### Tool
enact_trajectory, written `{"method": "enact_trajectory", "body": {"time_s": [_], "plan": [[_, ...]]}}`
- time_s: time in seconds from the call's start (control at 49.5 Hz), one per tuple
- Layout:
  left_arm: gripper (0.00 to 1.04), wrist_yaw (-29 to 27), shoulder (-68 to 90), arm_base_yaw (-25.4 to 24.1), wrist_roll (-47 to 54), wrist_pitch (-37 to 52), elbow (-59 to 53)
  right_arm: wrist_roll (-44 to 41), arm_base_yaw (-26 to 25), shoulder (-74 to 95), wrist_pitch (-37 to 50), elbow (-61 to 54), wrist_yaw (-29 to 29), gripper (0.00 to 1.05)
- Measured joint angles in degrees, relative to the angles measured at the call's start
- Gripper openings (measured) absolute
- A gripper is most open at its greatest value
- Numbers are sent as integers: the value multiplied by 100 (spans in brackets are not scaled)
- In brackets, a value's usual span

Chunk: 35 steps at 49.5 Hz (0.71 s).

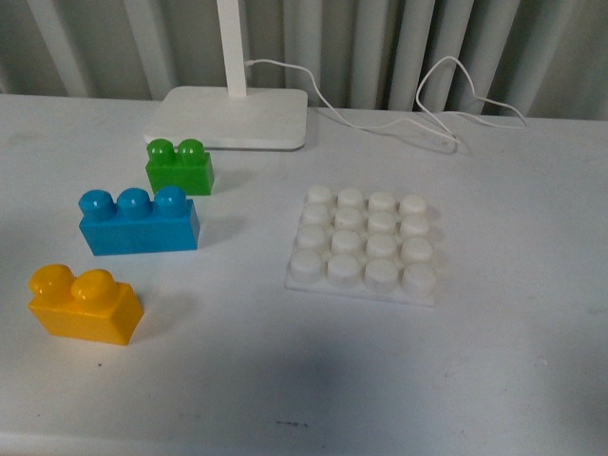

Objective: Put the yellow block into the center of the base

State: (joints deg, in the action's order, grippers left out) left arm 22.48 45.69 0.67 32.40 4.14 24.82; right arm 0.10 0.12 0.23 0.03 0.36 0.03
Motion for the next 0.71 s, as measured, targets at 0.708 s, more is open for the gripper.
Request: {"method": "enact_trajectory", "body": {"time_s": [0.708], "plan": [[98, -1250, 4776, 1086, 6124, -4074, 3386, -2, 0, 0, 0, 0, -2, 95]]}}
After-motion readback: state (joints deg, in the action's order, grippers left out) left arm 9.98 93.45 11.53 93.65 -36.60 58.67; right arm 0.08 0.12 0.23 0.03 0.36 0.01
